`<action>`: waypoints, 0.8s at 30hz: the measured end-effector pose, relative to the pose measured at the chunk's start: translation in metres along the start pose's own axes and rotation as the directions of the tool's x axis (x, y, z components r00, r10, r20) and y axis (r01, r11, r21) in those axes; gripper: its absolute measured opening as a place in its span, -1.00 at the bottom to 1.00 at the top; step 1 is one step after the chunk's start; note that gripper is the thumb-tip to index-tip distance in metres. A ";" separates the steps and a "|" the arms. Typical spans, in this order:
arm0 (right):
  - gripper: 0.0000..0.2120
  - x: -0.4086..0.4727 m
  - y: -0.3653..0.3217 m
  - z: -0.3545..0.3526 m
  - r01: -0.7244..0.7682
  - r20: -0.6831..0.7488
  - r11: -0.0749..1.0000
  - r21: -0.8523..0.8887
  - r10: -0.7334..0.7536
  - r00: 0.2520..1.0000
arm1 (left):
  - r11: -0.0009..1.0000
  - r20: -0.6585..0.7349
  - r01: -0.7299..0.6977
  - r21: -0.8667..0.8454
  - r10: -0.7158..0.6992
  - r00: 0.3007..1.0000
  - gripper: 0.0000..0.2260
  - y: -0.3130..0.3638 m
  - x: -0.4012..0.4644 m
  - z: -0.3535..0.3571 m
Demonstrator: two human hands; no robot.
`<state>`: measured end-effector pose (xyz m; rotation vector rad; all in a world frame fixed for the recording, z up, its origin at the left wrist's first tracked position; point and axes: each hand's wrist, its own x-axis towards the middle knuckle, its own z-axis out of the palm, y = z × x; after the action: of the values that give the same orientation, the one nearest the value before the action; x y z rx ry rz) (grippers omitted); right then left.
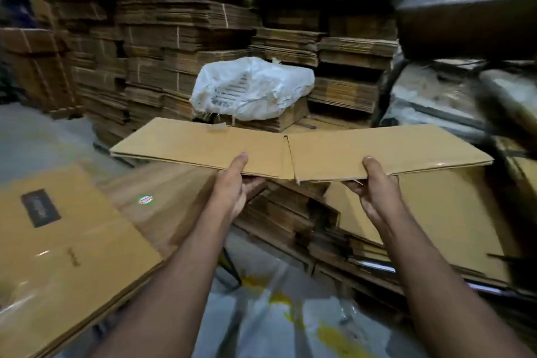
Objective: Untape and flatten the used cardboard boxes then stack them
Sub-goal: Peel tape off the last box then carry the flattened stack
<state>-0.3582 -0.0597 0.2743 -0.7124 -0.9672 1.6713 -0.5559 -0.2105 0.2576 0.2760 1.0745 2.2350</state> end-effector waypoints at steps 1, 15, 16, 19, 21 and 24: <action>-0.84 0.006 -0.009 -0.012 0.015 -0.029 1.000 0.003 -0.015 0.999 | 1.000 0.031 0.020 0.005 -0.020 0.999 -0.81 -0.008 0.003 0.015; -0.92 0.144 -0.087 -0.146 0.215 -0.235 0.976 -0.019 -0.214 0.948 | 0.982 0.268 0.168 0.088 -0.186 0.945 -0.90 -0.150 0.093 0.198; -0.91 0.155 -0.093 -0.151 0.220 -0.246 0.975 -0.021 -0.218 0.944 | 0.982 0.280 0.167 0.091 -0.186 0.942 -0.85 -0.156 0.099 0.211; -0.95 0.190 -0.105 -0.168 0.221 -0.274 0.975 -0.033 -0.222 0.936 | 0.978 0.312 0.182 0.100 -0.205 0.928 -0.75 -0.174 0.120 0.243; -0.96 0.213 -0.109 -0.177 0.233 -0.281 0.972 -0.027 -0.231 0.931 | 0.978 0.352 0.182 0.099 -0.205 0.913 -0.80 -0.184 0.135 0.260; -0.97 0.250 -0.107 -0.185 0.240 -0.326 0.971 -0.014 -0.231 0.917 | 0.968 0.406 0.221 0.118 -0.250 0.879 -0.81 -0.203 0.168 0.277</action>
<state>-0.2263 0.2419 0.2752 -0.7923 -0.7602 1.3024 -0.4730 0.1624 0.2678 0.5929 0.8952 1.8124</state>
